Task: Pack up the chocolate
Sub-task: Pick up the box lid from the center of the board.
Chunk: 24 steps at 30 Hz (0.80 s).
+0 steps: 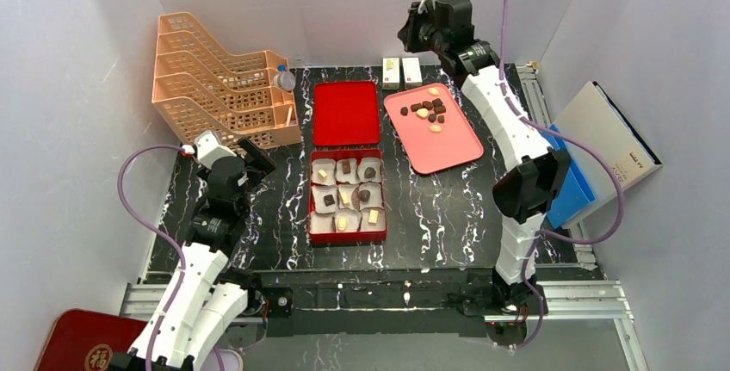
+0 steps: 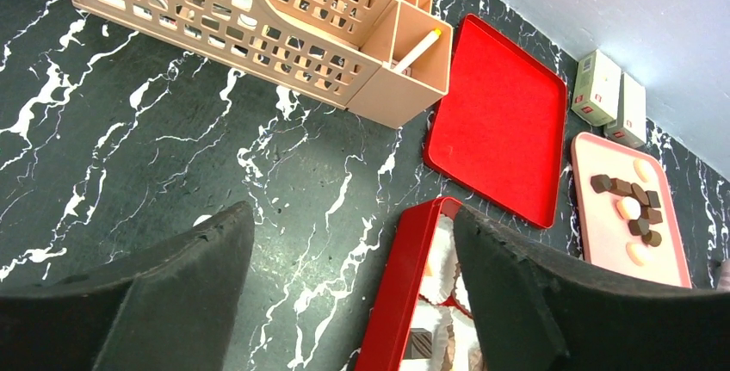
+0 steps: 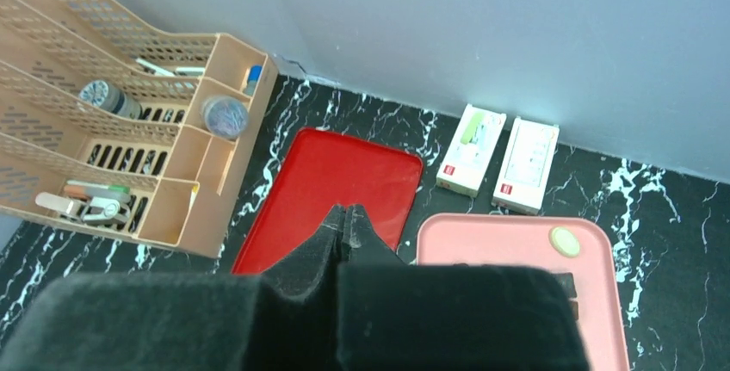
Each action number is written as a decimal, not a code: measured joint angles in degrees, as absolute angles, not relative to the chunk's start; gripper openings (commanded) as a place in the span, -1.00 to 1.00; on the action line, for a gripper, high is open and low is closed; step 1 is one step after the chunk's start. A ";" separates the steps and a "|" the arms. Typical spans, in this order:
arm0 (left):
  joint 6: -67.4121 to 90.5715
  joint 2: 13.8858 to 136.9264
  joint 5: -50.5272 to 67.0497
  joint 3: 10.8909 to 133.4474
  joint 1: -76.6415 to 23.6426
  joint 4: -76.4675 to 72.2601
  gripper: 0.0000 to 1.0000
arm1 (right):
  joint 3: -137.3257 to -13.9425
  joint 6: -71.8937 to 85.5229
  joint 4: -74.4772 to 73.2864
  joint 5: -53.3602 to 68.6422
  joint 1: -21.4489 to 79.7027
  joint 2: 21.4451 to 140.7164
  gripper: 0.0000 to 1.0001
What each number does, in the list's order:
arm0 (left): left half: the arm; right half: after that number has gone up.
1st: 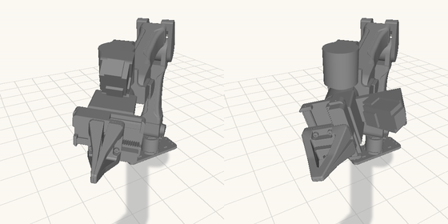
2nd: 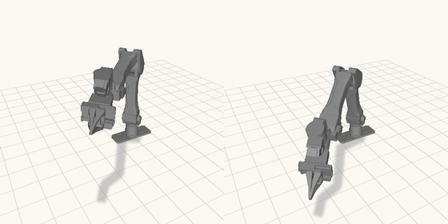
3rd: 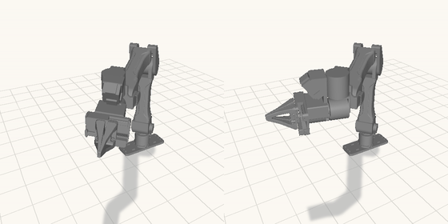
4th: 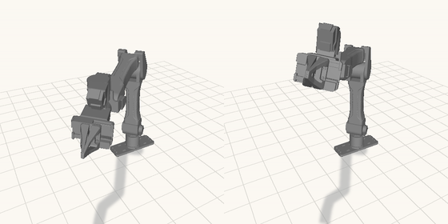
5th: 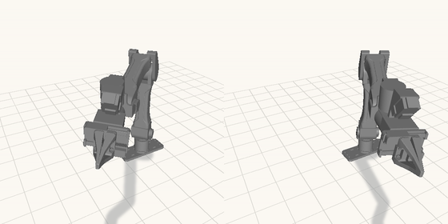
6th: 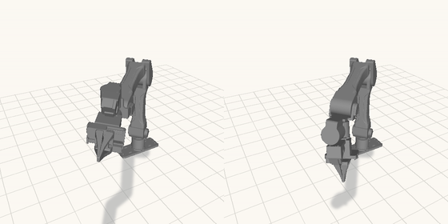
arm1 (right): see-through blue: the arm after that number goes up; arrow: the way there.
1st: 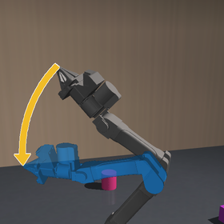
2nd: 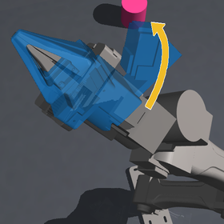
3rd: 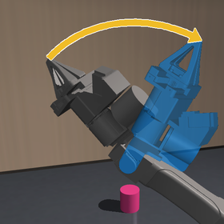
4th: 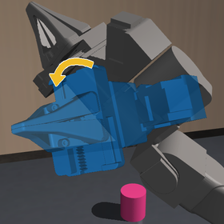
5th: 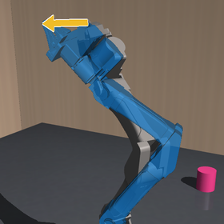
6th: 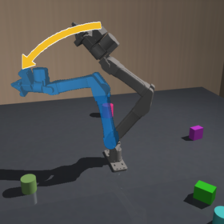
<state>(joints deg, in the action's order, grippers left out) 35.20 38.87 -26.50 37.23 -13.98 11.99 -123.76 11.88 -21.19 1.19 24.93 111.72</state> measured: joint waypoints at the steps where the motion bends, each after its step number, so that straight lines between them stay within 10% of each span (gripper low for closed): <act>1: 35.18 38.85 -26.52 37.23 -13.98 11.90 0.55 | -123.74 11.88 -21.50 1.19 25.04 111.87 -0.97; 5: 35.16 38.76 -26.81 37.23 -13.98 11.18 0.53 | -122.72 11.86 -23.27 -0.05 25.47 112.62 -0.97; 8: 35.16 38.70 -27.11 37.23 -13.98 10.72 0.61 | -122.37 11.90 -23.75 -0.58 25.69 113.14 -0.24; 13: 35.16 38.13 -27.83 37.23 -13.98 10.66 0.83 | -122.83 12.08 -25.32 -0.54 25.67 115.46 0.23; 24: 35.86 38.30 -27.86 36.75 -13.98 10.72 0.86 | -117.34 12.27 -32.95 0.51 27.22 123.90 0.29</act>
<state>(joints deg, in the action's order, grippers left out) 35.86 38.30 -27.86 36.75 -13.98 10.72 -117.34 12.27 -32.95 0.51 27.22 123.90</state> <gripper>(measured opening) 0.927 0.653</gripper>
